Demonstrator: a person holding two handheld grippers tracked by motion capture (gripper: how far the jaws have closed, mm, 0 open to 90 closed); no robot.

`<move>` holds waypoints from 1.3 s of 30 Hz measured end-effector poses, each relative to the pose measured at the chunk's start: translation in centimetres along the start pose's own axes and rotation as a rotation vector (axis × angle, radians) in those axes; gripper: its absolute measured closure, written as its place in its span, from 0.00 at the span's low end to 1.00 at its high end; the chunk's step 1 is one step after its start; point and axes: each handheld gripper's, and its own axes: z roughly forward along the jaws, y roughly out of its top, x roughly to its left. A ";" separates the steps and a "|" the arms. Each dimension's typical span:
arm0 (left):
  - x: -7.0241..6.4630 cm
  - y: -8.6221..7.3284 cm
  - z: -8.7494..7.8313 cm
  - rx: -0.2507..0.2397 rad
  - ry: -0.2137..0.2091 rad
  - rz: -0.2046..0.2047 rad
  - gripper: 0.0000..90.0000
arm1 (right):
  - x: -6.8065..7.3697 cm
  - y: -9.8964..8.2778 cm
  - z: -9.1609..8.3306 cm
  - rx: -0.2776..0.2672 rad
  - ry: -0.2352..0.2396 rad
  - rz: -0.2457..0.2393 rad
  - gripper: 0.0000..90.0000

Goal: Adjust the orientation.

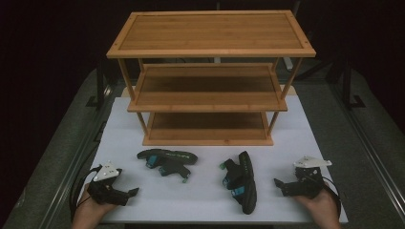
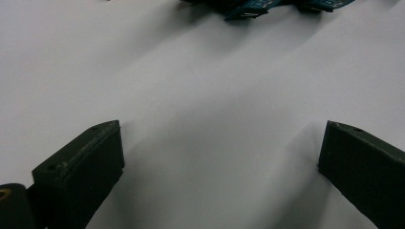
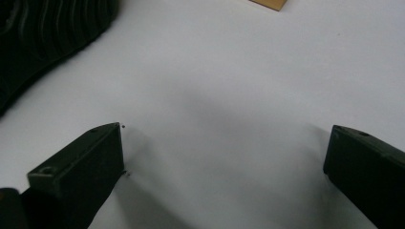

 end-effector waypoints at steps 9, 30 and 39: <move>0.0 0.0 -0.2 -0.010 -0.004 0.004 0.01 | 0.0 0.0 0.0 0.000 -0.001 0.000 0.00; -2.9 2.5 -0.4 -0.132 -0.108 0.054 0.36 | 0.0 0.0 0.0 -0.003 -0.002 -0.001 0.00; -4.4 4.1 0.0 -0.164 -0.145 0.112 0.50 | 0.0 0.0 0.0 -0.003 -0.002 -0.001 0.00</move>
